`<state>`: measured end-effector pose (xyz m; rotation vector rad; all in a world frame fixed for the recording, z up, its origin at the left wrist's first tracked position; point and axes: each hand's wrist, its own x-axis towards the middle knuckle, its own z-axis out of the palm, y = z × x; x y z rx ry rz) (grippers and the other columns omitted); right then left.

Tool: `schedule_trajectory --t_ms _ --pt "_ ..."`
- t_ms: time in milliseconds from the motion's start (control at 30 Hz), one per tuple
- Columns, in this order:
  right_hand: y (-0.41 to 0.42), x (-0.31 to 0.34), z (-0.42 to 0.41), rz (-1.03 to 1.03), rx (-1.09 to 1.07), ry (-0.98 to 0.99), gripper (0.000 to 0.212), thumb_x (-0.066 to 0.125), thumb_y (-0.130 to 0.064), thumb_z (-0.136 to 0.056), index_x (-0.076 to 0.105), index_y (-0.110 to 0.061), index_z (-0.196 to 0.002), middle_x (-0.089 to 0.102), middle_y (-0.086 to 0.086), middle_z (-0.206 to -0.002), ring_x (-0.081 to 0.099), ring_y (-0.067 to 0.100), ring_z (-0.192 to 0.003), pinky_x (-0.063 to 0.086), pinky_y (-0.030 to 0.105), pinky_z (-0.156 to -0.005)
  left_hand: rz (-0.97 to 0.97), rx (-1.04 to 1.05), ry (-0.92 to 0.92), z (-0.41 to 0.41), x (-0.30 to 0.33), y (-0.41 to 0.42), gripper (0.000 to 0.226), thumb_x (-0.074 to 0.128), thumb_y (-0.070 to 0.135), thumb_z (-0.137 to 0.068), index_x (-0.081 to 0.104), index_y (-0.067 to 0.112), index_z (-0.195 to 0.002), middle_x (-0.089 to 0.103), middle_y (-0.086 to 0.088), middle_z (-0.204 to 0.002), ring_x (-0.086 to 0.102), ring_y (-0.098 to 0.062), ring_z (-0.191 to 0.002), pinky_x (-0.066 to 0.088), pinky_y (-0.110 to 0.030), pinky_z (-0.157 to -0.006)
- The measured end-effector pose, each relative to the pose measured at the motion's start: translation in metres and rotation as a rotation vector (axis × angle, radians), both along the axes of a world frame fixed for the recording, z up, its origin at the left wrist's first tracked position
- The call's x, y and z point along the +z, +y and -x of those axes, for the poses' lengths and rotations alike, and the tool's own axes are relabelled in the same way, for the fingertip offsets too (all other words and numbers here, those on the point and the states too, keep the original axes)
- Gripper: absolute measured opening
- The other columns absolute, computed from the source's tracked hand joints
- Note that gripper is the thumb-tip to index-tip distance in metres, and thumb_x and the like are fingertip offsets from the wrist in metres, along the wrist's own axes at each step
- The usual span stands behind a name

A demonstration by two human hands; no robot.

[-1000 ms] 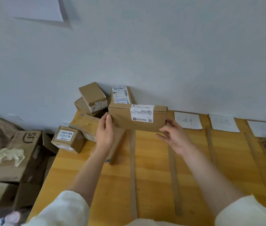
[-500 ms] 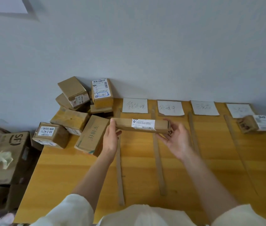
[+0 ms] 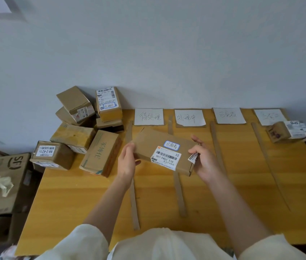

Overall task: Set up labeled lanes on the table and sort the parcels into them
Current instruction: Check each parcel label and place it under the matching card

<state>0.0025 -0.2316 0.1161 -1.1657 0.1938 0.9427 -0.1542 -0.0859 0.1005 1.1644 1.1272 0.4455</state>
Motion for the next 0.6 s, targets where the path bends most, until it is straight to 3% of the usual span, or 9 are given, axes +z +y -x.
schedule_trajectory --t_ms 267,367,467,533,600 --pt "-0.007 -0.006 -0.007 0.049 -0.058 0.052 0.039 0.049 0.009 -0.087 0.058 -0.019 -0.113 0.066 0.010 -0.102 0.065 0.026 -0.084 0.052 0.039 -0.072 0.043 -0.001 0.018 -0.010 -0.005 -0.003 0.033 0.042 0.032 -0.099 0.054 0.016 -0.126 0.063 -0.008 -0.101 0.061 -0.018 -0.084 0.052 -0.027 -0.068" --pt "-0.011 -0.010 -0.011 0.183 -0.014 0.040 0.027 0.058 -0.005 -0.090 0.059 -0.013 -0.116 0.067 0.010 -0.101 0.065 0.025 -0.085 0.053 0.040 -0.074 0.114 0.038 -0.006 -0.016 -0.007 -0.005 0.032 0.046 0.030 -0.098 0.053 0.016 -0.126 0.061 -0.006 -0.100 0.060 -0.018 -0.079 0.053 -0.029 -0.071" --pt "-0.019 -0.012 -0.013 0.320 0.125 0.032 0.026 0.064 -0.023 -0.090 0.063 -0.011 -0.113 0.067 0.005 -0.088 0.063 0.020 -0.079 0.053 0.035 -0.067 0.128 0.067 -0.016 -0.021 -0.011 -0.007 0.034 0.048 0.028 -0.097 0.054 0.016 -0.129 0.060 -0.004 -0.103 0.061 -0.018 -0.080 0.053 -0.028 -0.070" --pt "-0.023 -0.015 -0.013 0.301 0.110 0.084 0.027 0.068 -0.027 -0.089 0.065 -0.011 -0.110 0.070 0.005 -0.091 0.066 0.021 -0.082 0.056 0.035 -0.066 0.133 0.061 -0.019 -0.024 -0.012 -0.011 0.035 0.050 0.028 -0.097 0.052 0.018 -0.130 0.061 -0.004 -0.106 0.063 -0.019 -0.083 0.055 -0.029 -0.073" --pt "-0.025 -0.017 -0.013 0.156 -0.072 0.165 0.022 0.068 -0.025 -0.089 0.066 -0.010 -0.105 0.073 0.008 -0.093 0.069 0.023 -0.087 0.061 0.035 -0.067 0.153 0.047 -0.033 -0.028 -0.013 -0.016 0.035 0.053 0.026 -0.097 0.049 0.022 -0.131 0.062 -0.004 -0.106 0.066 -0.022 -0.087 0.057 -0.032 -0.077"
